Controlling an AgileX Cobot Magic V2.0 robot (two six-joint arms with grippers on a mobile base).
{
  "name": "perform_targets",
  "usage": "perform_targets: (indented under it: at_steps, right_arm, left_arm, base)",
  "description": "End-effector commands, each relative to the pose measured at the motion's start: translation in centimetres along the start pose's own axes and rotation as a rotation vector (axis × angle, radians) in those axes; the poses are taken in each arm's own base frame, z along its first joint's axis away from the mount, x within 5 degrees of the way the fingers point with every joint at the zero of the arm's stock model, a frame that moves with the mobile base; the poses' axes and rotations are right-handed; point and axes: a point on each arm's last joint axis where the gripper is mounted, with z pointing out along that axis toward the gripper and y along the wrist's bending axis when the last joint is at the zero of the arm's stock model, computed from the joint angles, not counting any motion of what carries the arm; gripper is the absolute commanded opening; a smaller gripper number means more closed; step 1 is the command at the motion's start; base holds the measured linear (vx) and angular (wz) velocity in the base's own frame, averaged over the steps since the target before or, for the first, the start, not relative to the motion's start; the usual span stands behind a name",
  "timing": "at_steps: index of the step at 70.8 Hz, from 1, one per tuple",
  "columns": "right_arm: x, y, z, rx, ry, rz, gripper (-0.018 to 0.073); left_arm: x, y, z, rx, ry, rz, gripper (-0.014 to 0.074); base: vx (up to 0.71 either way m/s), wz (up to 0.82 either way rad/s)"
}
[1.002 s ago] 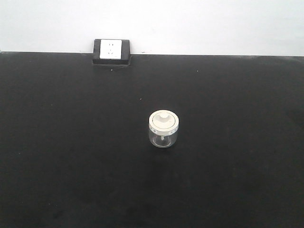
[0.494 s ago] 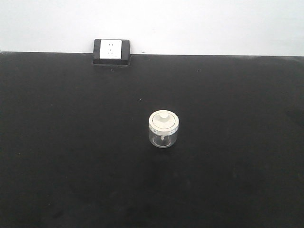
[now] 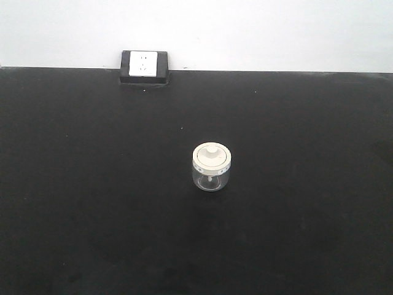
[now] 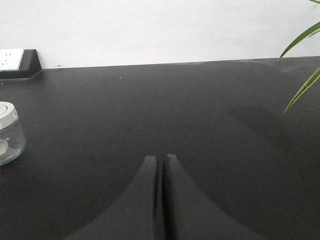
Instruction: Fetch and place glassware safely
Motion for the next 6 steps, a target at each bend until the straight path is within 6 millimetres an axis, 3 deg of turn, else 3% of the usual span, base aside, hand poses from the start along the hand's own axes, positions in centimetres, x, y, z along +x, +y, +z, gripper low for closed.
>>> perform_targets:
  at_steps: [1, 6]
  right_arm:
    - [-0.15, 0.02, 0.02, -0.001, -0.077, -0.010, -0.0004]
    - [-0.15, 0.02, 0.02, -0.001, -0.077, -0.010, -0.0004]
  left_arm:
    - [0.10, -0.06, 0.05, 0.006, -0.064, -0.011, -0.0007]
    - [0.10, -0.06, 0.05, 0.006, -0.064, -0.011, -0.0007]
  base:
    - [0.00, 0.00]
    - [0.00, 0.00]
